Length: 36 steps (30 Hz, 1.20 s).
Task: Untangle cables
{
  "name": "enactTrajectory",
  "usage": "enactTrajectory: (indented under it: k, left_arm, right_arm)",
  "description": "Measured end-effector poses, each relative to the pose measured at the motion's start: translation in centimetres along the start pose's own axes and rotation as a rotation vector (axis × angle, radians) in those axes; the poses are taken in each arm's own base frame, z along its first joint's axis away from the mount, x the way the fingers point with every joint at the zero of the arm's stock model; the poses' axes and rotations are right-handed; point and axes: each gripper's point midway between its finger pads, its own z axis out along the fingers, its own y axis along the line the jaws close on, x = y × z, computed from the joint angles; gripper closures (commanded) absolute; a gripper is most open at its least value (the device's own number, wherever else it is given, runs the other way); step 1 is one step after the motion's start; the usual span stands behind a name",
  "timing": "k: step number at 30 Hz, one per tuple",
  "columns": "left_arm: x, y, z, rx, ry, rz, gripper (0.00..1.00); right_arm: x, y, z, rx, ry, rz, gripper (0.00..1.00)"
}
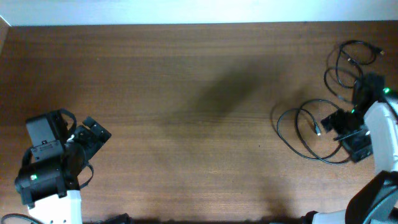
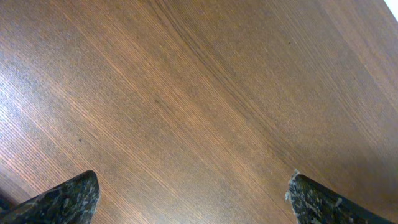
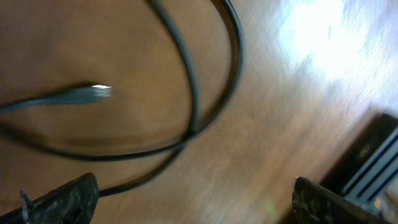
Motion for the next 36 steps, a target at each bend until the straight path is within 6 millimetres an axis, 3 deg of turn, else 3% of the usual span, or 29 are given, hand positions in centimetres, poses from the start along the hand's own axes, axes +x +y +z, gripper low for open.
enactTrajectory:
  k: [5,6,7,10,11,13,16,21,28,29,31,33,36]
  left_arm:
    - [0.0,0.0,0.0,0.000,0.000,0.000,0.01]
    - [0.0,0.0,0.0,0.000,0.000,0.000,0.01]
    - [0.0,0.0,0.0,0.001,-0.001,0.000,0.01]
    - [0.0,0.0,0.0,0.001,-0.002,0.000,0.01]
    - [0.0,0.0,0.0,0.000,-0.001,0.000,0.01]
    - [0.0,0.0,0.0,0.001,-0.001,0.000,0.01]
    - [0.0,0.0,0.0,0.000,-0.001,0.000,0.01]
    - [0.0,0.0,0.0,0.001,-0.001,0.000,0.01]
    - [0.0,0.0,0.0,0.001,0.000,0.000,0.01]
    - [0.0,0.0,0.0,0.001,-0.001,0.000,0.01]
    - [0.0,0.0,0.0,0.001,0.000,0.000,0.01]
    - [0.0,0.0,0.0,0.001,-0.001,0.000,0.01]
    - [0.0,0.0,0.0,0.001,-0.001,0.000,0.01]
  right_arm:
    - [1.7,-0.4,5.8,0.010,0.018,0.220,0.00]
    - [2.2,-0.7,6.7,0.016,0.024,0.246,0.05]
    - [2.8,-0.9,8.1,0.014,0.024,0.282,0.14]
    - [2.8,-0.3,9.6,-0.044,0.002,0.328,0.37]
    - [2.7,0.1,9.7,-0.074,-0.008,0.343,0.53]
    - [2.1,0.9,9.9,-0.145,-0.047,0.351,0.96]
    - [1.2,1.1,10.0,-0.184,-0.108,0.367,0.96]
    - [-2.6,2.5,9.7,-0.261,-0.268,0.396,0.96]
    - [-5.6,-0.7,10.2,-0.203,-0.325,0.441,0.96]
    - [-5.9,-0.9,10.2,-0.201,-0.322,0.425,0.94]
    - [-5.9,-0.2,10.1,-0.234,-0.276,0.342,0.56]
    - [-4.9,1.1,9.4,-0.264,-0.182,0.239,0.53]
    - [-4.6,2.5,6.1,-0.306,-0.087,0.162,0.53]
